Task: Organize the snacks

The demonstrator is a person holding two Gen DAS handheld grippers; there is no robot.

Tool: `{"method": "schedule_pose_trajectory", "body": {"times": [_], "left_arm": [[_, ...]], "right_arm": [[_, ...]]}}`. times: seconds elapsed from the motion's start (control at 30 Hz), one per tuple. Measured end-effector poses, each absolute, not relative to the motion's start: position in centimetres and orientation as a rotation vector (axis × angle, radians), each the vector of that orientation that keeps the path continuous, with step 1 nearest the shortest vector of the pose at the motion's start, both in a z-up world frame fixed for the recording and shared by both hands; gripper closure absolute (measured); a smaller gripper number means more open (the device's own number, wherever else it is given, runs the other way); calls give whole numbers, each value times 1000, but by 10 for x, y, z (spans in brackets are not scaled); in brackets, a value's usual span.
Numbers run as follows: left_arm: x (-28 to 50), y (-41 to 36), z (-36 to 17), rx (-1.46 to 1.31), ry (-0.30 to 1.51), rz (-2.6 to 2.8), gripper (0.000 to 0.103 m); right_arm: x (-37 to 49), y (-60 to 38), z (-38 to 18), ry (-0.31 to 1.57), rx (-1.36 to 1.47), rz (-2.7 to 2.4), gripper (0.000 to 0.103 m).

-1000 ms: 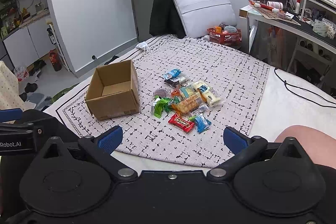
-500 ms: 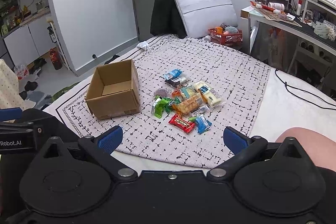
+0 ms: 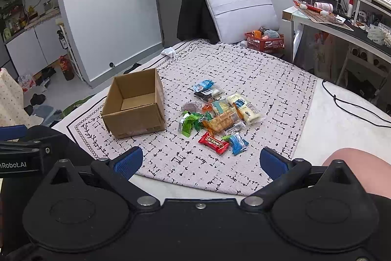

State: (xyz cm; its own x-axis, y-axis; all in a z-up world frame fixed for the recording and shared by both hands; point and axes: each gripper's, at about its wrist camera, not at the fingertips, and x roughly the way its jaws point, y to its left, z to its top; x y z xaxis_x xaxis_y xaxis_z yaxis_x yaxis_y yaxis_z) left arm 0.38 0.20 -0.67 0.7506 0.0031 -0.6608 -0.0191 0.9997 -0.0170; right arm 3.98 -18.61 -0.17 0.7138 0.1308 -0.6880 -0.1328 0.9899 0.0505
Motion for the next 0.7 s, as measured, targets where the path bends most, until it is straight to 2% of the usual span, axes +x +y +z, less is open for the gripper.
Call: {"method": "schedule_pose_trajectory", "body": {"times": [0.7], "left_arm": [[2, 6, -8, -31, 720, 15, 0]], "right_arm": [[39, -184, -2, 766, -7, 150, 0]]}}
